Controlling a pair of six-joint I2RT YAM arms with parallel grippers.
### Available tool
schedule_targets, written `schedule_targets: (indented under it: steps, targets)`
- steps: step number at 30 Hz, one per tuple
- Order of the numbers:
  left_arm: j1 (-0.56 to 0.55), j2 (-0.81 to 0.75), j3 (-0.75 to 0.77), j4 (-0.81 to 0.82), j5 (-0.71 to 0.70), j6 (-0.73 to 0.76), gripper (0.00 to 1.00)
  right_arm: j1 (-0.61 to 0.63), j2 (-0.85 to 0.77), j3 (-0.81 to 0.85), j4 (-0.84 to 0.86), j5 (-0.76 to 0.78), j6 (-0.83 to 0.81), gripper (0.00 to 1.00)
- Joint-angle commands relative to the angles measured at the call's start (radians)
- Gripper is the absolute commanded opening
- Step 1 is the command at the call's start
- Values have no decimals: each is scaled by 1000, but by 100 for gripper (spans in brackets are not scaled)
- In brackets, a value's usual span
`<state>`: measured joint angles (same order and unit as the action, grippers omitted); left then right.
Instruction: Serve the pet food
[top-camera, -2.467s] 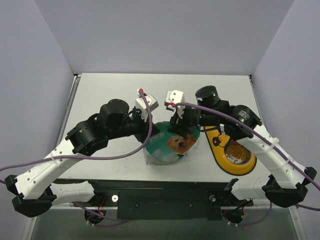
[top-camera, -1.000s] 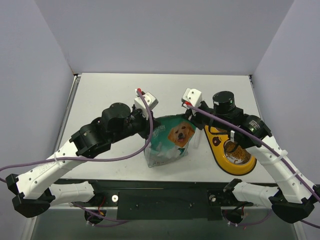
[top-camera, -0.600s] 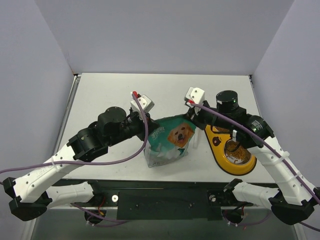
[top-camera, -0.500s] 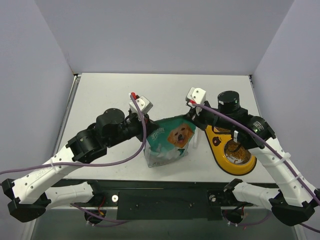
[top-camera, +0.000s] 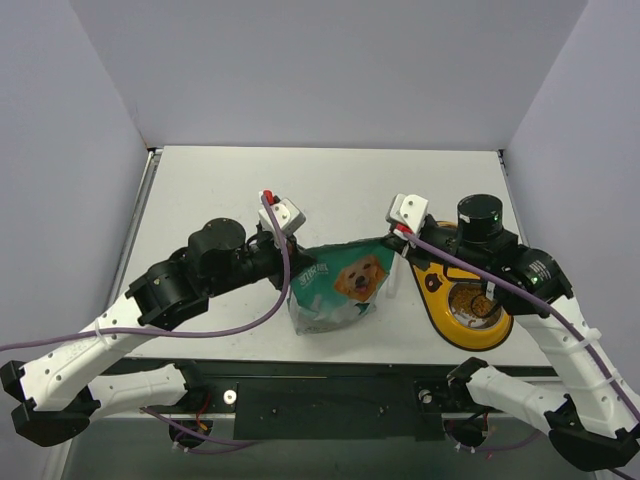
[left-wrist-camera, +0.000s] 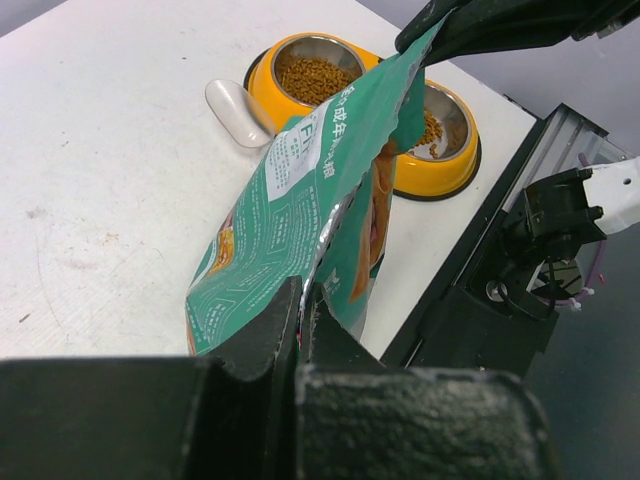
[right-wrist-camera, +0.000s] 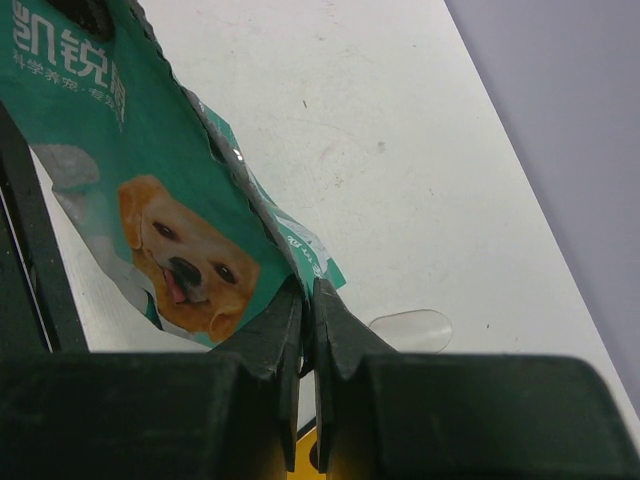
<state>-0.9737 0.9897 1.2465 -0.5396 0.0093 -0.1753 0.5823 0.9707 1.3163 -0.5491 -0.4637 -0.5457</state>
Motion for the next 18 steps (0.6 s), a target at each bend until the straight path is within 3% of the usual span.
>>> schedule_targets:
  steps: [1, 7, 12, 13, 14, 15, 16, 18]
  targets:
    - [35, -126, 76, -258, -121, 43, 0, -110, -53, -20, -206, 391, -68, 0]
    - [35, -135, 45, -209, -109, 14, 0, -110, -85, 26, -209, 427, 6, 0]
    - [33, -117, 50, -180, -69, -9, 0, -107, -93, 47, -184, 234, 203, 0]
    - [33, -114, 51, -172, -65, -9, 0, -105, -83, 54, -186, 214, 240, 21]
    - [33, -111, 54, -171, -63, -7, 0, -107, -72, 60, -192, 182, 291, 36]
    - [35, -105, 60, -175, -65, -6, 0, -107, -70, 60, -196, 154, 308, 40]
    - [35, -105, 64, -175, -65, -4, 0, -107, -72, 54, -196, 99, 337, 65]
    - [35, -97, 73, -177, -52, -4, 0, -107, -79, 38, -181, 13, 378, 86]
